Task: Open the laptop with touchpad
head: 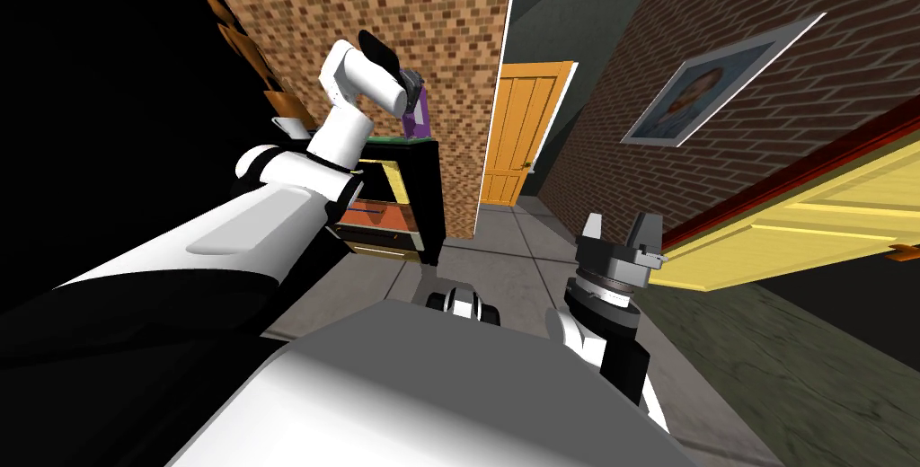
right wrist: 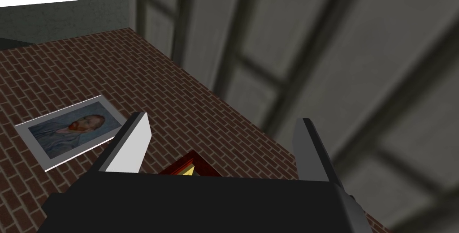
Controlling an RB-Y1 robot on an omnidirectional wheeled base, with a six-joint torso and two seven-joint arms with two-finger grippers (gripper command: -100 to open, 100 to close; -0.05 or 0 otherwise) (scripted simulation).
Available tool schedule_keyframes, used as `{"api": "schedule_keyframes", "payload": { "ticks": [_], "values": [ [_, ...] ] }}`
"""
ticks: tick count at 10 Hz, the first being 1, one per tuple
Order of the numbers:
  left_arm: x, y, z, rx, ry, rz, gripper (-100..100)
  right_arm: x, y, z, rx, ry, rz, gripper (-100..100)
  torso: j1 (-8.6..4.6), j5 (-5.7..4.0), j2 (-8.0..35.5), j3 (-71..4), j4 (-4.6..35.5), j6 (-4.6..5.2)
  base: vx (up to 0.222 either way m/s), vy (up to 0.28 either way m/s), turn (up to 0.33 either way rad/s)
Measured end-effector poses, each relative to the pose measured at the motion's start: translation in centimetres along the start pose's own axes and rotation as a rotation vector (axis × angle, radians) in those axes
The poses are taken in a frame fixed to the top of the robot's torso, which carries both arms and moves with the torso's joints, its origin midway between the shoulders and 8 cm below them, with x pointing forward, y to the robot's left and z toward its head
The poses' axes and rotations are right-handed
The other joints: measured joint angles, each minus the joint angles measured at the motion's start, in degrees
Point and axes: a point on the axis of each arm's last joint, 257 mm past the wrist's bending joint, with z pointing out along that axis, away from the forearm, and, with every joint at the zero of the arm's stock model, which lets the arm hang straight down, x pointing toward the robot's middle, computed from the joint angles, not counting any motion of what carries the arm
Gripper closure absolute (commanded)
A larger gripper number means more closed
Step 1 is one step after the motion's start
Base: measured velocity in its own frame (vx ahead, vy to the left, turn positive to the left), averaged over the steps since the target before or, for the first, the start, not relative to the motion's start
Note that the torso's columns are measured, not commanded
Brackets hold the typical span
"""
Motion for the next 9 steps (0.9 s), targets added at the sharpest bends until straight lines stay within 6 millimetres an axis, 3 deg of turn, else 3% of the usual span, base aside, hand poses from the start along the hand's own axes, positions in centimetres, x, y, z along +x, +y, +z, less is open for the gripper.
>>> {"api": "schedule_keyframes", "payload": {
  "ticks": [2, 4, 9],
  "values": [
    [-3.3, 0.8, 0.2, -0.058, -0.039, -0.013, -100, 0.0, 0.0, 0.0, 0.0, 0.0, 0.0, 0, -0.01, 0.0, -0.1, 0.0, 0.0, -0.01, 0.064, -0.017, 0.01],
    [-5.7, 0.2, -0.6, -0.087, -0.068, -0.027, -100, 0.0, 0.0, 0.0, 0.0, 0.0, 0.0, 0, -0.02, -0.01, 0.0, 0.0, 0.0, 0.0, 0.051, -0.016, 0.002],
    [-11.6, 1.8, -2.1, -0.191, -0.135, -0.076, -100, 0.0, 0.0, 0.0, 0.0, 0.0, 0.0, 0, 0.13, 0.05, 0.0, 0.0, 0.0, -0.05, 0.049, -0.014, 0.01]
  ]
}}
